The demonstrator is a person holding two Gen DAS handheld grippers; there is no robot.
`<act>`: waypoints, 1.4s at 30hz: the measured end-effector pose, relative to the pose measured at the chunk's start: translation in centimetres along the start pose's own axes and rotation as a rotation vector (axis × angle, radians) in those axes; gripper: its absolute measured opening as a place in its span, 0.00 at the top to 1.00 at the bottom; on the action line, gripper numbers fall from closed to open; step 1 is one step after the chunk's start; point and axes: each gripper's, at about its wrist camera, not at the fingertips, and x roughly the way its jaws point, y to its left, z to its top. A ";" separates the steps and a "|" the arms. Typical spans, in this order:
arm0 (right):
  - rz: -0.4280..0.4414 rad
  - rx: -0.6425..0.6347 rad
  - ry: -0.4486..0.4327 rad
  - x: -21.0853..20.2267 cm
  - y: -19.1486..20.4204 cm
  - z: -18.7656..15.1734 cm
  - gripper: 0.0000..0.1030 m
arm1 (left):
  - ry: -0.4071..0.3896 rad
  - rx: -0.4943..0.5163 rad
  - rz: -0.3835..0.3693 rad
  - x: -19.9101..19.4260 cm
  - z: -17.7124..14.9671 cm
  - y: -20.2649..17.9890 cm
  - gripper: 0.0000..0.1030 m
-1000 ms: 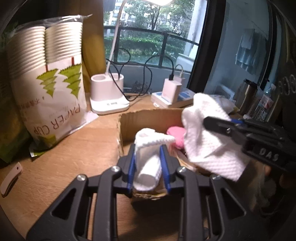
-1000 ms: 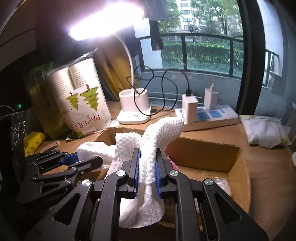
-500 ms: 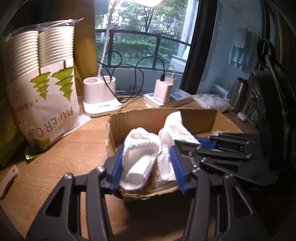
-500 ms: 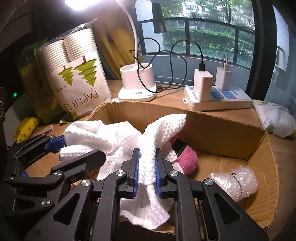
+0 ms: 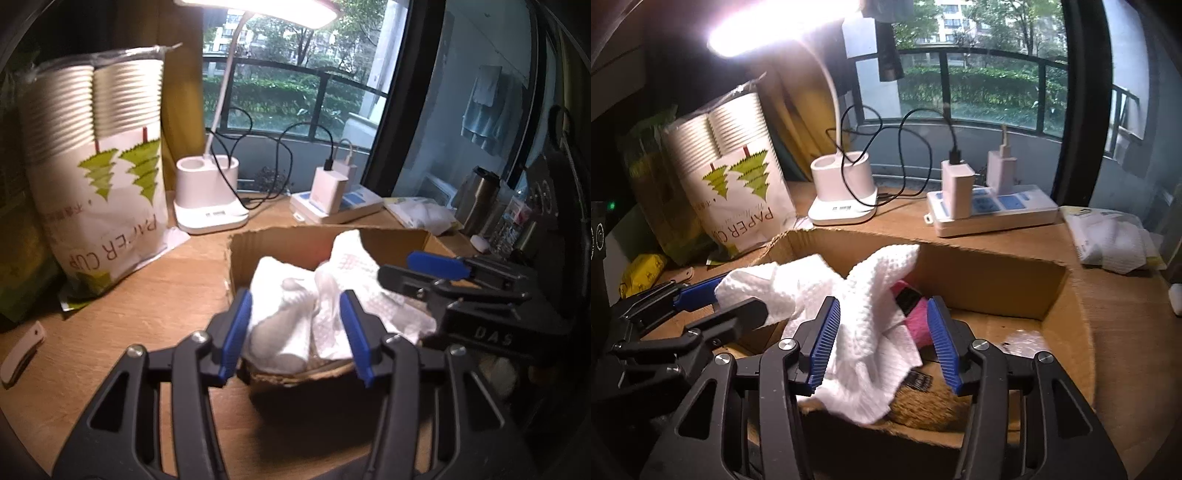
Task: Organize soft objects
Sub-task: 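Open both tools to drop the white towels into the box, then move both open tools back to the grey gloves and tissue pack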
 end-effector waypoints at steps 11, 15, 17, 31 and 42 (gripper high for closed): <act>-0.013 0.006 -0.056 -4.6 -0.4 -0.8 0.43 | -0.057 0.025 0.014 -3.8 -0.1 -2.2 0.27; -0.016 0.004 -0.074 -6.4 -0.3 -1.4 0.43 | -0.072 0.034 0.019 -5.3 -0.4 -3.1 0.27; -0.022 0.003 -0.082 -7.2 -0.3 -1.7 0.43 | -0.080 0.037 0.022 -6.0 -0.6 -3.3 0.27; -0.026 0.000 -0.114 -12.0 0.2 -4.6 0.42 | -0.097 0.052 0.013 -9.5 -2.5 -5.8 0.27; -0.022 0.006 -0.116 -13.8 0.7 -6.9 0.42 | -0.099 0.064 0.008 -11.1 -4.1 -7.1 0.26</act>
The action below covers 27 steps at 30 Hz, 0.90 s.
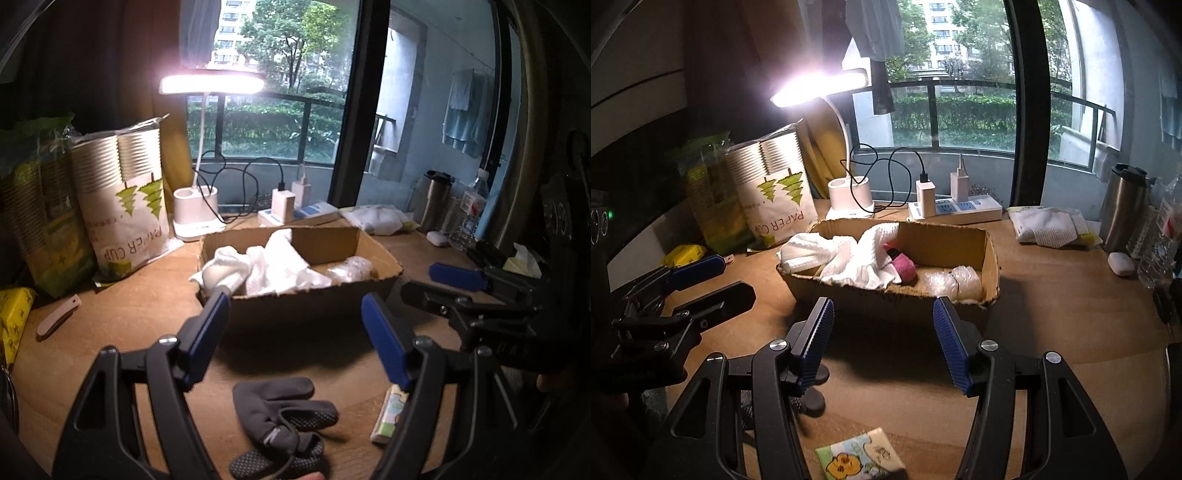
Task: Organize soft objects
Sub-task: 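Move both open tools back to the grey gloves and tissue pack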
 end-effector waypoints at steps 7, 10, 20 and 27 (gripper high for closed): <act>-0.001 0.004 0.011 -1.1 0.0 -1.9 0.42 | 0.009 -0.010 -0.006 -0.8 -1.7 -0.5 0.26; -0.002 0.003 0.023 -1.2 0.3 -2.8 0.42 | 0.021 -0.018 -0.011 -0.9 -2.8 -0.6 0.26; 0.027 -0.031 0.090 -1.0 1.2 -7.0 0.22 | 0.111 -0.048 -0.014 -0.5 -6.6 -0.5 0.21; 0.023 -0.071 0.124 -1.0 1.6 -9.1 0.22 | 0.174 -0.053 0.018 -0.1 -9.2 0.0 0.15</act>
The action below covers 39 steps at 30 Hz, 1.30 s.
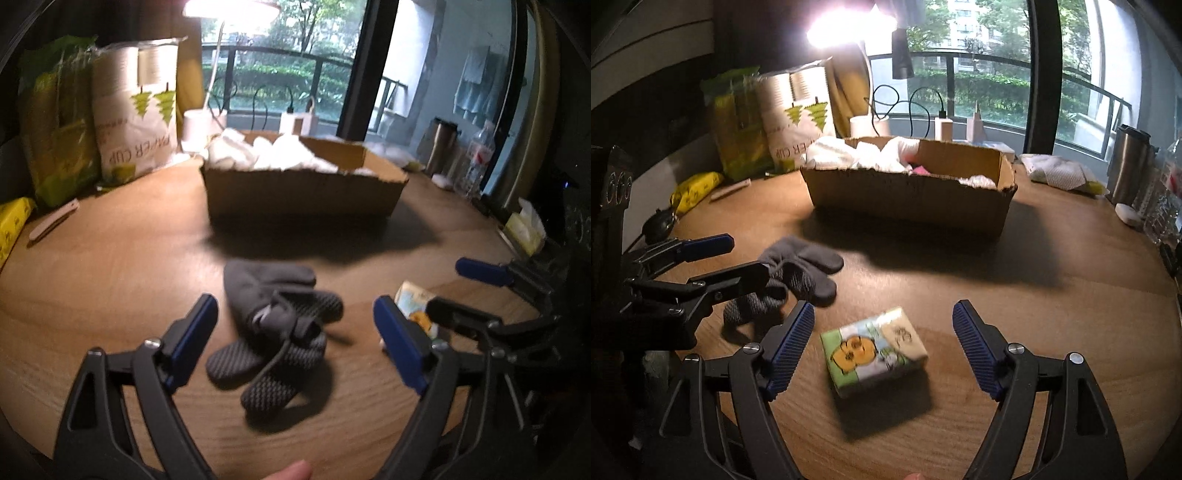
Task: Organize soft objects
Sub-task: 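Move both open tools back to the grey gloves and tissue pack, then grasp the cartoon tissue pack with the right tool while the left tool grasps the grey gloves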
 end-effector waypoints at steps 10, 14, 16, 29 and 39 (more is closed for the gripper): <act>0.031 -0.035 0.077 1.7 0.4 -1.7 0.22 | 0.084 0.012 0.067 2.0 -0.8 0.1 0.15; 0.041 -0.046 0.097 2.6 0.4 -2.0 0.22 | 0.115 0.015 0.111 3.2 -0.8 0.5 0.15; 0.040 -0.044 0.108 3.2 0.2 -2.0 0.22 | 0.129 0.018 0.125 3.7 -0.9 0.5 0.15; 0.071 -0.009 0.118 4.3 -1.3 -1.7 0.27 | 0.151 0.120 0.144 5.3 -0.9 -1.4 0.23; 0.064 0.030 0.098 3.7 -2.6 -1.9 0.34 | 0.133 0.146 0.109 5.3 -0.8 -2.3 0.62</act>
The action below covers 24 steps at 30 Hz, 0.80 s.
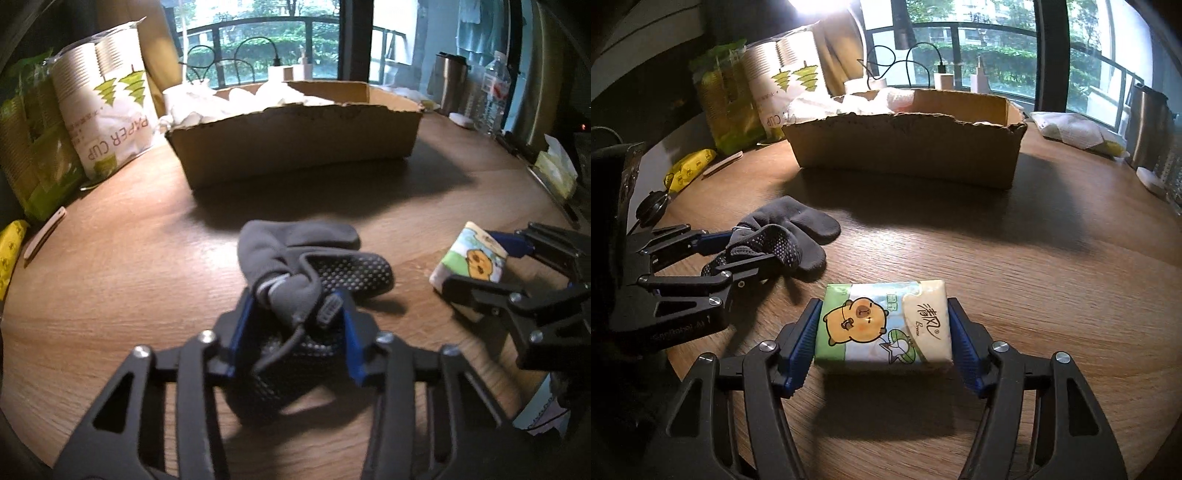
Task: Organize soft objects
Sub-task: 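Grasp the cartoon tissue pack with the right tool while the left tool grasps the grey gloves, then carry the tissue pack and grey gloves over the box with both tools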
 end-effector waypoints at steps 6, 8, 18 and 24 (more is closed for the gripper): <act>-0.024 0.019 -0.016 -0.7 -0.8 0.0 0.34 | -0.016 0.023 -0.038 -0.7 -0.4 -0.9 0.71; -0.033 0.023 -0.024 -1.0 -1.1 0.0 0.34 | -0.028 0.022 -0.048 -1.2 -0.2 -1.0 0.71; -0.059 0.015 -0.068 -2.8 -1.4 1.5 0.34 | -0.108 0.000 -0.067 -3.6 1.3 -0.6 0.71; -0.062 0.011 -0.093 -3.8 -1.5 2.5 0.34 | -0.154 -0.016 -0.073 -5.1 2.3 0.1 0.71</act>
